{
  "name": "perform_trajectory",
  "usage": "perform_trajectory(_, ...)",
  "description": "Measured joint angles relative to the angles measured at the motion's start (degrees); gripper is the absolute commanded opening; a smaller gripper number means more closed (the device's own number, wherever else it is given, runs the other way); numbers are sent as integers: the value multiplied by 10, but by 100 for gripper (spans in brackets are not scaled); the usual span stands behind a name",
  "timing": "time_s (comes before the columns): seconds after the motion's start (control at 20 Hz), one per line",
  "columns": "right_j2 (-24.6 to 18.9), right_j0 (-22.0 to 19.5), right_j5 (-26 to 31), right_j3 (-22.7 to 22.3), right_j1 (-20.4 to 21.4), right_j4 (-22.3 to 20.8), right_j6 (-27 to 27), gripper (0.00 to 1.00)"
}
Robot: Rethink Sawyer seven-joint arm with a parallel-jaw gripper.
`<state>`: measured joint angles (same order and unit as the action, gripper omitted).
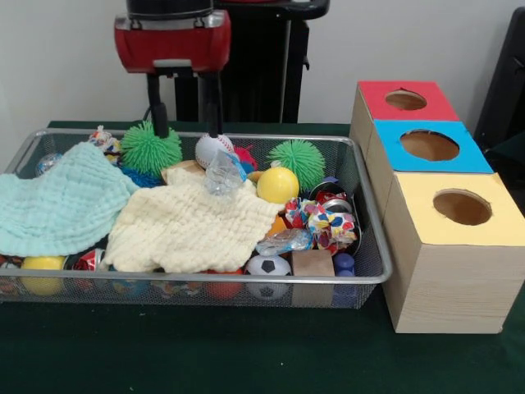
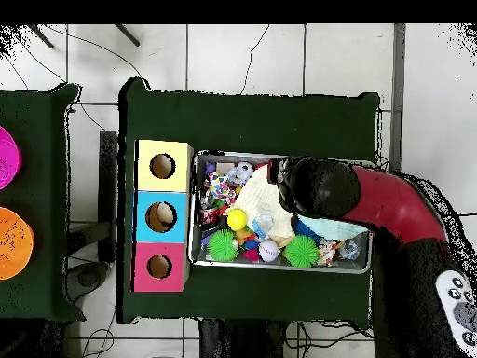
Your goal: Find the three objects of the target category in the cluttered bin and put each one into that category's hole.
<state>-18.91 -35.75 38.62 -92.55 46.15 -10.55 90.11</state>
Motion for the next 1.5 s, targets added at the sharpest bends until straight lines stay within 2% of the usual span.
perform_trajectory(0.35, -11, -38, 0, -69, 45, -1, 0, 100)
perform_trajectory(0.65, -9, -20, -17, -112, 53, -20, 0, 100)
perform_trajectory(0.95, -9, 13, -81, -146, 42, -41, 0, 100)
perform_trajectory(1.15, -3, 42, -140, -159, 17, -55, 0, 100)
perform_trajectory(1.5, 13, 69, -191, -161, -23, -59, 0, 100)
